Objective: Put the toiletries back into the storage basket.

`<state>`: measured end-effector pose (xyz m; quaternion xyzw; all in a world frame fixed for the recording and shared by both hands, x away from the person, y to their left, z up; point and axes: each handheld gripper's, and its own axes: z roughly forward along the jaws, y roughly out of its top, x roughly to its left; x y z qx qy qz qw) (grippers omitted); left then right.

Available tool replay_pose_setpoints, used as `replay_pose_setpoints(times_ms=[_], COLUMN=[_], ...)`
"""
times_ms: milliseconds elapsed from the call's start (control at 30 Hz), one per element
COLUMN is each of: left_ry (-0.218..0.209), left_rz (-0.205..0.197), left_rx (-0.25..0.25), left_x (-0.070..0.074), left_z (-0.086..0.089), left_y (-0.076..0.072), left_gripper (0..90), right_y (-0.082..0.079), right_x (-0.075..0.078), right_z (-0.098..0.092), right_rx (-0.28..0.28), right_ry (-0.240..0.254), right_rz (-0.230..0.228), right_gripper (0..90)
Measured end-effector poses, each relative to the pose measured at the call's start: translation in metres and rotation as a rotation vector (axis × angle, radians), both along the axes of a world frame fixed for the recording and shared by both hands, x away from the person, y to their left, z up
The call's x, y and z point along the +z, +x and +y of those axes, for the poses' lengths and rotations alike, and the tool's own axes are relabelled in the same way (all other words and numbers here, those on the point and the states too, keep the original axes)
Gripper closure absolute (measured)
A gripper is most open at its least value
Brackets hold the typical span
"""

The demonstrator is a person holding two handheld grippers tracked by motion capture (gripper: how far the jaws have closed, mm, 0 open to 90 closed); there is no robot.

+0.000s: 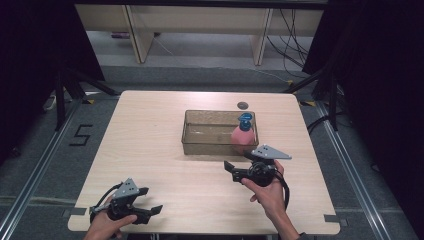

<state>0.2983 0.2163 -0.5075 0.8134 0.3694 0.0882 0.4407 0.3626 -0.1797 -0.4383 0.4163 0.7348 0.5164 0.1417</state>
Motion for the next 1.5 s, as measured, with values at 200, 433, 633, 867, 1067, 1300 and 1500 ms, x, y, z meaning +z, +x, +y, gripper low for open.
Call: replay_pose_setpoints(times_ms=[200,433,633,867,1067,1300,1500], left_ry=[0.001,0.001,0.006,0.004,0.004,0.004,0.004], left_rz=[-0.006,0.002,0.002,-0.003,-0.003,-0.003,-0.003], left_rx=[0.002,-0.001,0.0,-0.007,-0.005,-0.005,-0.005], left_x=[0.0,0.0,0.0,0.0,0.0,0.0,0.0], left_z=[0.0,0.0,0.0,0.001,0.0,0.001,0.0], left_y=[0.0,0.0,0.0,0.001,0.001,0.001,0.001], left_gripper=[15.4,15.4,15.4,15.4,15.4,15.4,15.4], right_y=[-0.003,-0.008,-0.012,-0.017,-0.022,-0.026,-0.031], right_x=[-0.003,-0.006,-0.009,-0.012,-0.014,-0.017,-0.02], right_z=[-0.002,-0.002,-0.001,-0.003,-0.004,-0.008,-0.008], right_rx=[-0.003,-0.006,0.009,0.016,0.019,0.024,0.018], right_ry=[-0.017,-0.006,0.009,-0.006,0.019,0.005,0.022], right_rz=[-0.006,-0.005,0.018,-0.001,0.016,0.016,0.025], right_gripper=[15.5,15.6,15.6,15.6,15.6,15.6,15.6])
